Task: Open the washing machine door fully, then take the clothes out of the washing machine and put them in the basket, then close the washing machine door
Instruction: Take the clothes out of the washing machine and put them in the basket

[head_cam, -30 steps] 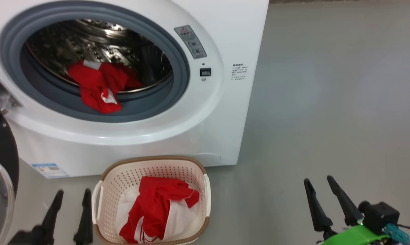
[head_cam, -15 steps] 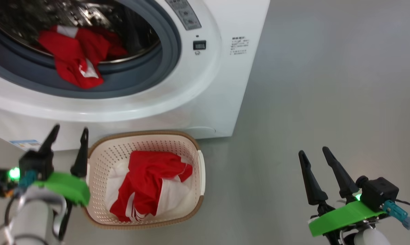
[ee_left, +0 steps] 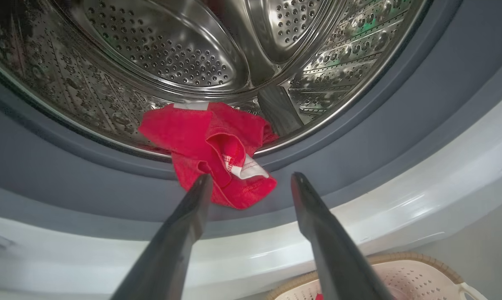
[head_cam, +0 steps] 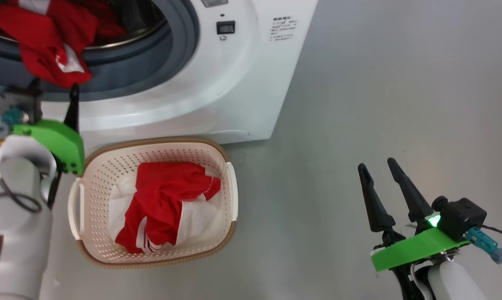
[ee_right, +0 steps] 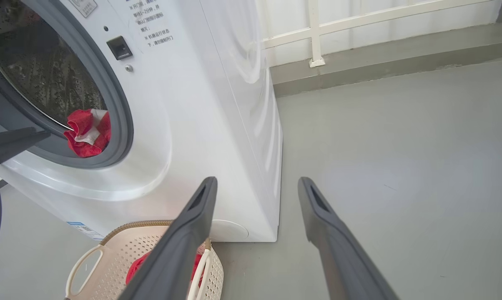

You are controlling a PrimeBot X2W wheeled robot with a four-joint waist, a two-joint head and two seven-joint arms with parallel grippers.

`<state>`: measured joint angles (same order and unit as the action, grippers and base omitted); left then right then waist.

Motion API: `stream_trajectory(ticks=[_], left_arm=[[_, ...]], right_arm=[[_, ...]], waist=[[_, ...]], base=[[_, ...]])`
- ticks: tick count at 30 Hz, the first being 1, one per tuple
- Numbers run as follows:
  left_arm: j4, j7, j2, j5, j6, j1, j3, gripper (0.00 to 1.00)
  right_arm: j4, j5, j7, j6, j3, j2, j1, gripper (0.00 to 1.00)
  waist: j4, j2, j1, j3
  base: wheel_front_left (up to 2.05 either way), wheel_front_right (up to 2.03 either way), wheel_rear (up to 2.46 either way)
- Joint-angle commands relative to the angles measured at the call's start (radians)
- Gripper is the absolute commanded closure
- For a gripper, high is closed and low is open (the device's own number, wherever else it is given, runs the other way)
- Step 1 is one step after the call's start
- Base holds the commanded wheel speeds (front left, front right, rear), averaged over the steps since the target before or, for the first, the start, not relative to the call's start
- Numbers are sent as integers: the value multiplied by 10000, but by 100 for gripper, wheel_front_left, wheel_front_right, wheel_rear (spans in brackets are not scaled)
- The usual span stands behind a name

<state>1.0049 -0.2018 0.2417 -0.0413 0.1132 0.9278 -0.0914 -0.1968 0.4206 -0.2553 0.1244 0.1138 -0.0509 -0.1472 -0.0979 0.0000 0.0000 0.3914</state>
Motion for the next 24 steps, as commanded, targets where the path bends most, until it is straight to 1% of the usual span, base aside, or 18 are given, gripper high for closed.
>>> stream_trajectory(ticks=[1, 7, 12, 24], left_arm=[[-77, 20, 534, 155, -89, 251, 193, 0], [1183, 202, 779, 121, -131, 1542, 144, 0], [1896, 129, 865, 94, -192, 2171, 73, 0], [2598, 45, 1188, -9, -246, 2824, -90, 0]], right_arm=[[265, 58, -65, 63, 263, 5, -164, 0], [335, 137, -65, 63, 357, 6, -323, 0], [365, 180, -65, 63, 416, 6, -416, 0], [472, 298, -65, 63, 566, 6, -597, 0]], waist=[[-136, 0, 0, 199], [-278, 0, 0, 604], [-401, 0, 0, 799], [-723, 0, 0, 1253]], base=[[0, 0, 0], [0, 0, 0], [0, 0, 0], [0, 0, 0]])
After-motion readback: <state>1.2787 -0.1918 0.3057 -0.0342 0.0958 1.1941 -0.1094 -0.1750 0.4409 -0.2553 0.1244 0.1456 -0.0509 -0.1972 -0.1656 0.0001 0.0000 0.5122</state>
